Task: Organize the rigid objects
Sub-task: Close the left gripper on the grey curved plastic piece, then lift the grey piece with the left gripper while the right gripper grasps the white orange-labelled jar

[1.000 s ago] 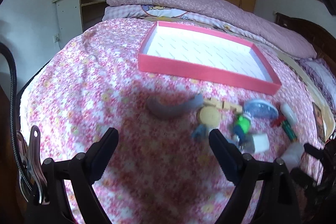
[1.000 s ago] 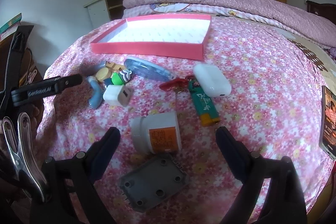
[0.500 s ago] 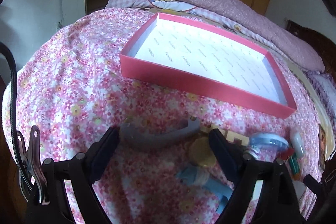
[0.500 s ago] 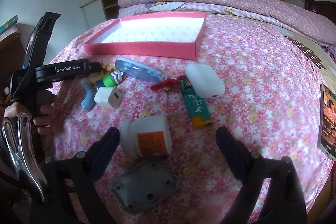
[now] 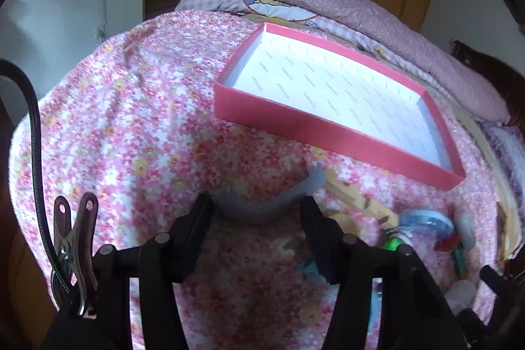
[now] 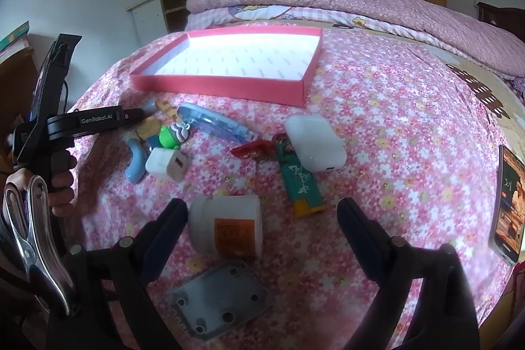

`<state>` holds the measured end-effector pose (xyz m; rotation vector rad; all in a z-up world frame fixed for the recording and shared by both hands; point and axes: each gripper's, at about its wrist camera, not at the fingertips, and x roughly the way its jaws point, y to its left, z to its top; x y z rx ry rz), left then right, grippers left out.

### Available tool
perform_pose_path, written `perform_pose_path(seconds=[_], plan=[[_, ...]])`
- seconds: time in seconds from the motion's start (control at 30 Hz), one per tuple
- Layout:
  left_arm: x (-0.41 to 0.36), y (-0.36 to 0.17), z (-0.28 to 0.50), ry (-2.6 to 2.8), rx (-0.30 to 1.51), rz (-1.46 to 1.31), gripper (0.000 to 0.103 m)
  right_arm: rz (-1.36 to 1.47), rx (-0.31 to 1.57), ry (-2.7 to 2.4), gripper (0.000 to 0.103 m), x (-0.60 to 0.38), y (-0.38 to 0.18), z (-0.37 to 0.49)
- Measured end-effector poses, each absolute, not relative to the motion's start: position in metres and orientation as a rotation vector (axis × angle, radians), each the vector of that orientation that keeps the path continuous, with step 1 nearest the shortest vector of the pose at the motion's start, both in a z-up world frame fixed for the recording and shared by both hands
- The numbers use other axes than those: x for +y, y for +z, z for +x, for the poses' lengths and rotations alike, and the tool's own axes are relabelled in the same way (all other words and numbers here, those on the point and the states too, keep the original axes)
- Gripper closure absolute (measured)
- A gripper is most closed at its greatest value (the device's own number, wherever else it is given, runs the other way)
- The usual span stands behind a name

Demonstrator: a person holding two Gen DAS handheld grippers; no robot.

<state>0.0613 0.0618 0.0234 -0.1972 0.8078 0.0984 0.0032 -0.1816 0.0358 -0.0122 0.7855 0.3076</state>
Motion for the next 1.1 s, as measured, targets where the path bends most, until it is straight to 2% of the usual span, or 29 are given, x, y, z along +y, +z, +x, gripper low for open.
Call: perform_pose_path(seconds=[0.43, 0.5, 0.6, 0.77, 0.87, 1.03, 1.1], plan=[[0.068, 0.03, 0.051, 0.061, 0.809, -0.185, 0.041, -0.013, 0.833, 0.353, 0.008, -0.171, 0.022, -0.004], [0.066, 0.028, 0.054, 0.038, 0.822, -0.208, 0.041, -0.01, 0.85, 0.357, 0.012, -0.168, 0.017, -0.002], [0.058, 0.026, 0.06, 0.012, 0.831, -0.236, 0.038, 0.003, 0.864, 0.363, 0.013, -0.165, 0.013, 0.0], [0.04, 0.026, 0.067, 0.011, 0.812, -0.119, 0.037, -0.004, 0.858, 0.365, 0.013, -0.165, 0.012, -0.001], [0.03, 0.023, 0.069, 0.012, 0.818, -0.012, 0.046, -0.009, 0.856, 0.364, 0.013, -0.165, 0.012, -0.001], [0.037, 0.023, 0.068, -0.006, 0.819, -0.023, 0.069, -0.01, 0.854, 0.363, 0.013, -0.164, 0.012, 0.0], [0.041, 0.023, 0.067, -0.029, 0.821, -0.051, 0.072, -0.009, 0.853, 0.364, 0.013, -0.165, 0.012, 0.0]])
